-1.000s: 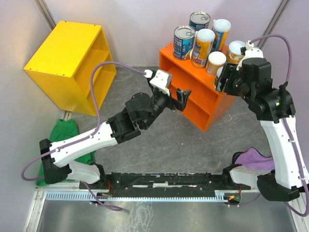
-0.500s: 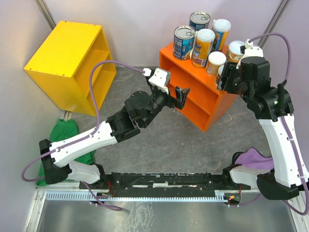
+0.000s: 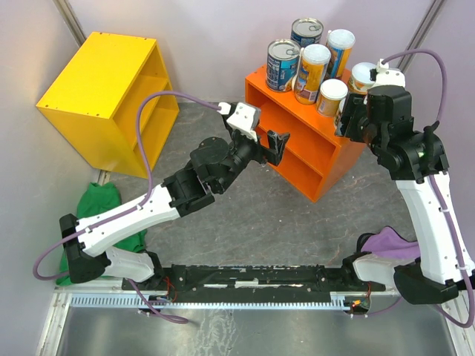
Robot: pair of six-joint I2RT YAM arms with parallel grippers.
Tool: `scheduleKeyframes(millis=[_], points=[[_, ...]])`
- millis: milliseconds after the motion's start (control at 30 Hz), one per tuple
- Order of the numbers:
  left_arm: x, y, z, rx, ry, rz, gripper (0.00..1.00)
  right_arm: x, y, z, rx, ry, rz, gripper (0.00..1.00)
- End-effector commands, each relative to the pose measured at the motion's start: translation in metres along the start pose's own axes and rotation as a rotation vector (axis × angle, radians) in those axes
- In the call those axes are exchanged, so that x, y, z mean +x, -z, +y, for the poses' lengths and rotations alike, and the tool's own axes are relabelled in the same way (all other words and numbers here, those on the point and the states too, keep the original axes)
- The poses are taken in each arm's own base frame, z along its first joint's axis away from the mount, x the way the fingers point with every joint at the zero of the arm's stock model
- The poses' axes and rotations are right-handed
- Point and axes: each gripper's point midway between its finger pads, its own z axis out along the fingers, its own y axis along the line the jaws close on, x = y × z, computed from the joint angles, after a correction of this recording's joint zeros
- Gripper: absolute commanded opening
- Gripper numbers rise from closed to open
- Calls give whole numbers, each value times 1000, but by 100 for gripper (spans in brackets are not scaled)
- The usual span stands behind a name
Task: Place and organize the canned foods onto the counter
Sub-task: Place the canned food on the counter.
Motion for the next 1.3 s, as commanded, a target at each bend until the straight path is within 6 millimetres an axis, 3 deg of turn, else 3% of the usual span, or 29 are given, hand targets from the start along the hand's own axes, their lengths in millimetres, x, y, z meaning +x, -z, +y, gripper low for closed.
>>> scheduleKeyframes(millis=[0,1267], points=[[-25,8,3,13,37,-61,93,-11,0,-4,31,1,-39,69],[-23,13,24,-4,45,-56,93,-9,-21,-12,112,20,-36,71]])
